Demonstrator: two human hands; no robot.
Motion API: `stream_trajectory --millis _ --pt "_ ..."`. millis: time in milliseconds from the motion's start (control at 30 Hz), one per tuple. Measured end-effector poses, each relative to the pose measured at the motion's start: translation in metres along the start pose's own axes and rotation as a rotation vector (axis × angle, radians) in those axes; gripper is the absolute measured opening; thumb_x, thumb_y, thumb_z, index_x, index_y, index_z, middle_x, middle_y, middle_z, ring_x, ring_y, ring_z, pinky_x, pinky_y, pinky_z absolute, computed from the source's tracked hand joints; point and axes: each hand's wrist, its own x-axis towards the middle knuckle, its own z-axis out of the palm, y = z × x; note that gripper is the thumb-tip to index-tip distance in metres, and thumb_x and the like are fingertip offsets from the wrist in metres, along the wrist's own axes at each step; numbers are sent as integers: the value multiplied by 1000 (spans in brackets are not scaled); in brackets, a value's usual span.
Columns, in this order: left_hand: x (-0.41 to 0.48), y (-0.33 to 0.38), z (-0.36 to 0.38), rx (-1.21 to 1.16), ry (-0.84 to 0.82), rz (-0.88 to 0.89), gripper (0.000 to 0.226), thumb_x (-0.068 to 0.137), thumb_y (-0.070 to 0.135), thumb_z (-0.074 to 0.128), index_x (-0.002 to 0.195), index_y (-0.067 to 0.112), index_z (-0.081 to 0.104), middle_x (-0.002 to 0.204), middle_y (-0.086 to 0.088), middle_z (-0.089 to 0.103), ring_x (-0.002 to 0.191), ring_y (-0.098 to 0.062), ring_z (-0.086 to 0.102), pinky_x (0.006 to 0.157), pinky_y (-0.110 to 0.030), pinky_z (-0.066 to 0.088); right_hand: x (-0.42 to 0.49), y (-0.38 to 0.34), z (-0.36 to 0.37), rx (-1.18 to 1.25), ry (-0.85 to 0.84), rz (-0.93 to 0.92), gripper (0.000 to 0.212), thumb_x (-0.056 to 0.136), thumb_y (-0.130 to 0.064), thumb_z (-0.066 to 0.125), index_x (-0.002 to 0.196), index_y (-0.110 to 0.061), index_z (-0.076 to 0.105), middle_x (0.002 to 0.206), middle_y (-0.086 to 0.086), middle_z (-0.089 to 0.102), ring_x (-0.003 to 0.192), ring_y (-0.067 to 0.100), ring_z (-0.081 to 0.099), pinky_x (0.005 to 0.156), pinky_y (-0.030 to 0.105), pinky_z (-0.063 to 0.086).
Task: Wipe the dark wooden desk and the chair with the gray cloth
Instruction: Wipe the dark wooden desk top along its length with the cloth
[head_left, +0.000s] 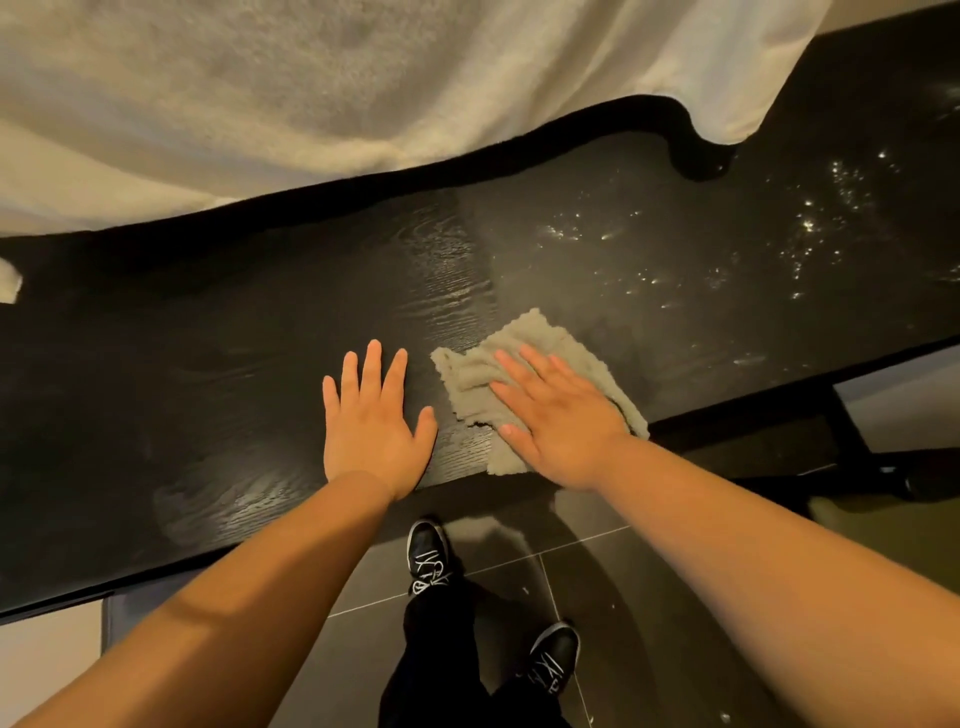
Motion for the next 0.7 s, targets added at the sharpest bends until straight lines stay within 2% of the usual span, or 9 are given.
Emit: stream_trajectory --millis 100,233,300,433,500,533,600,700 --pt "0 0 0 -12 0 -2 77 99 58 39 167 25 22 176 -8 10 161 -35 5 130 -58 8 -1 52 -18 23 60 243 72 107 -60 4 168 -22 14 175 1 -9 160 21 -16 130 42 -8" --pt "1 1 -1 -17 3 1 78 98 58 40 166 25 23 176 -8 10 161 -35 5 129 -59 9 -8 75 -21 61 125 455 79 105 -63 -2 167 -19 16 176 7 -5 162 30 -7 131 49 2" --pt "1 0 -1 -21 -3 -5 78 98 59 40 166 25 22 176 -8 10 161 -35 5 129 -58 9 -1 48 -17 86 115 438 75 105 -60 0 168 -22 10 176 10 -5 161 32 -8 131 50 1" --pt "1 -1 -1 -21 -7 -2 79 98 59 40 167 26 21 176 -8 9 161 -34 4 129 -59 9 14 -36 1 60 16 109 69 105 -59 5 167 -26 8 175 5 -11 160 25 -20 130 47 -5" --pt "1 -1 -1 -19 -3 0 78 99 60 40 167 26 21 176 -8 8 162 -34 3 130 -59 8 17 -38 2 27 -49 -12 68 106 -60 5 166 -27 6 174 0 -18 158 21 -26 130 46 -7" --pt "1 -1 0 -17 0 1 78 99 59 40 167 25 21 176 -8 8 162 -34 3 130 -59 8 17 -26 0 9 -43 -49 68 106 -60 5 166 -27 8 174 -1 -16 159 21 -23 130 46 -7" --pt "1 -2 1 -23 2 0 77 99 58 42 166 25 23 176 -8 9 161 -35 4 129 -59 9 15 11 -7 -17 23 -15 75 105 -61 -1 167 -24 17 175 1 -8 161 24 -13 131 46 -3" --pt "1 -1 2 -27 7 0 77 99 58 41 166 25 23 176 -8 10 161 -34 4 129 -59 9 8 67 -20 6 101 282 79 103 -62 -3 168 -19 16 175 4 -9 161 26 -11 131 45 -3"
